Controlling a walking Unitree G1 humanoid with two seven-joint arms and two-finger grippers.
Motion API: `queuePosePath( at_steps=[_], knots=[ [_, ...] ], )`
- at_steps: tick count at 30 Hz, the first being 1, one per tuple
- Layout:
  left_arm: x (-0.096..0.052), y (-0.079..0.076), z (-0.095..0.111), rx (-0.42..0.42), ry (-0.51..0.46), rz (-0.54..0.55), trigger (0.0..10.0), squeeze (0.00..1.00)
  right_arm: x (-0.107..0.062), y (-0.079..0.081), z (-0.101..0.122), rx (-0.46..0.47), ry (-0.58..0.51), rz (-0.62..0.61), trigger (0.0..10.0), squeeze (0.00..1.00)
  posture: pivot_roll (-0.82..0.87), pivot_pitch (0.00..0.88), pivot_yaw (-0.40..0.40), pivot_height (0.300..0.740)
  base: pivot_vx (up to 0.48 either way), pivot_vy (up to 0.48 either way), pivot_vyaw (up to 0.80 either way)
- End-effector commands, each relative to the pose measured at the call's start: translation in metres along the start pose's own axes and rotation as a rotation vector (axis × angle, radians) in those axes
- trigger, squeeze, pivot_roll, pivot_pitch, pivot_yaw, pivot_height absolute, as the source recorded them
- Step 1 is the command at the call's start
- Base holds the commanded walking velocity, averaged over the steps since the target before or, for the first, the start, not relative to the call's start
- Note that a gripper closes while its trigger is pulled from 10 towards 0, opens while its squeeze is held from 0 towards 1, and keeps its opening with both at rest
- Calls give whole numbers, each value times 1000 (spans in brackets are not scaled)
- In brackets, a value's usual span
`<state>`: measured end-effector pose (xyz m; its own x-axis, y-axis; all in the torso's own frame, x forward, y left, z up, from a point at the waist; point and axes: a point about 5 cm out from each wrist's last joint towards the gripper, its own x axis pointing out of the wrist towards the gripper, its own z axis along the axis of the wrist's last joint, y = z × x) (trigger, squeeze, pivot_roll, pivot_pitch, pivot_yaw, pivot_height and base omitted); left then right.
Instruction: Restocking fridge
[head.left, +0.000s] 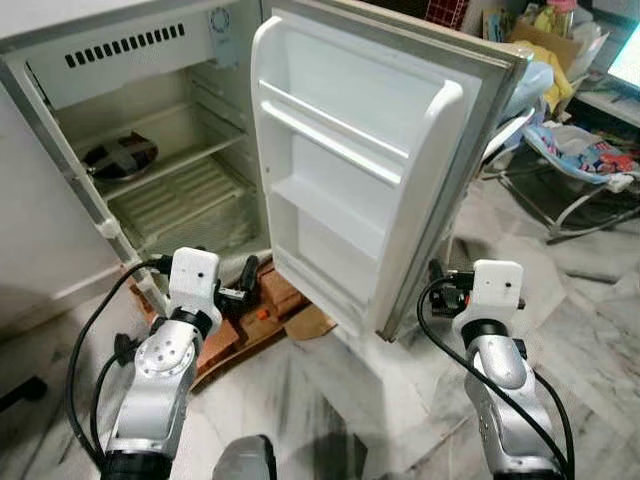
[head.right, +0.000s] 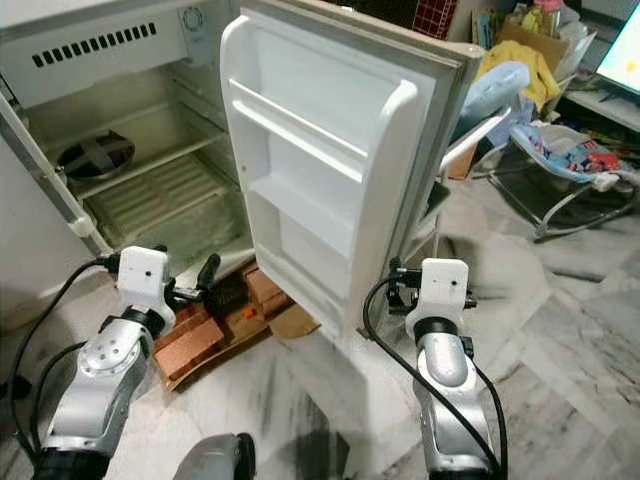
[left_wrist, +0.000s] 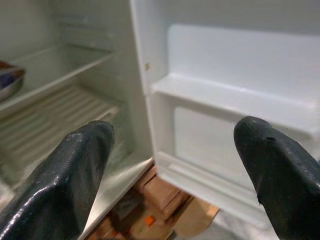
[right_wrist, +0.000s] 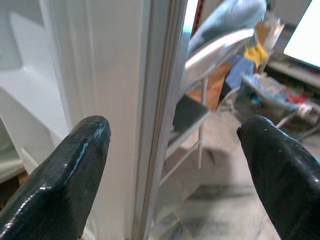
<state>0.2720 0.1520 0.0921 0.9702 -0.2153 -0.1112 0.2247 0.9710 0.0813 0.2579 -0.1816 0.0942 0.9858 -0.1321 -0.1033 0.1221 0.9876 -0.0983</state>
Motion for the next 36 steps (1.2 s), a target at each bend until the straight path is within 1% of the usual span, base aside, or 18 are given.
queuePosePath(
  at_steps=[1,3,7,10,13,16,23,28,36],
  knots=[
    [3,-4,7,-10,-17,-25,10000,0,2,0,9,-20,-24,12,10000,0,-23,8,-34,740,0,0,0],
    [4,-6,7,-14,-12,-27,10000,0,2,-2,10,-29,-27,8,10000,0,-28,8,-30,740,0,0,0],
    [-1,-9,4,-5,-1,-48,10000,0,0,-6,11,-34,-31,-6,10000,0,-29,17,-27,740,0,0,0],
    [-3,-8,2,-3,8,-60,10000,0,-2,-3,9,-37,-27,4,10000,0,-28,25,-20,740,0,0,0],
    [-3,-8,4,-5,1,-71,10000,0,-3,-2,8,-3,-15,14,10000,0,-25,29,-18,740,0,0,0],
    [-3,-9,6,-9,-7,-82,10000,0,-3,-1,7,4,-1,17,10000,0,-23,34,-19,740,0,0,0],
    [-4,-10,8,-11,-15,-98,10000,0,-3,1,6,6,0,40,10000,0,-21,43,-20,740,0,-304,-787],
    [-7,-14,10,-21,-28,-129,10000,0,-2,1,6,6,4,43,10000,0,-20,49,-19,740,0,-331,-800],
    [-8,-14,11,-22,-26,-137,10000,0,-3,2,6,7,7,48,10000,0,-19,60,-19,740,0,-373,-800]
  ],
)
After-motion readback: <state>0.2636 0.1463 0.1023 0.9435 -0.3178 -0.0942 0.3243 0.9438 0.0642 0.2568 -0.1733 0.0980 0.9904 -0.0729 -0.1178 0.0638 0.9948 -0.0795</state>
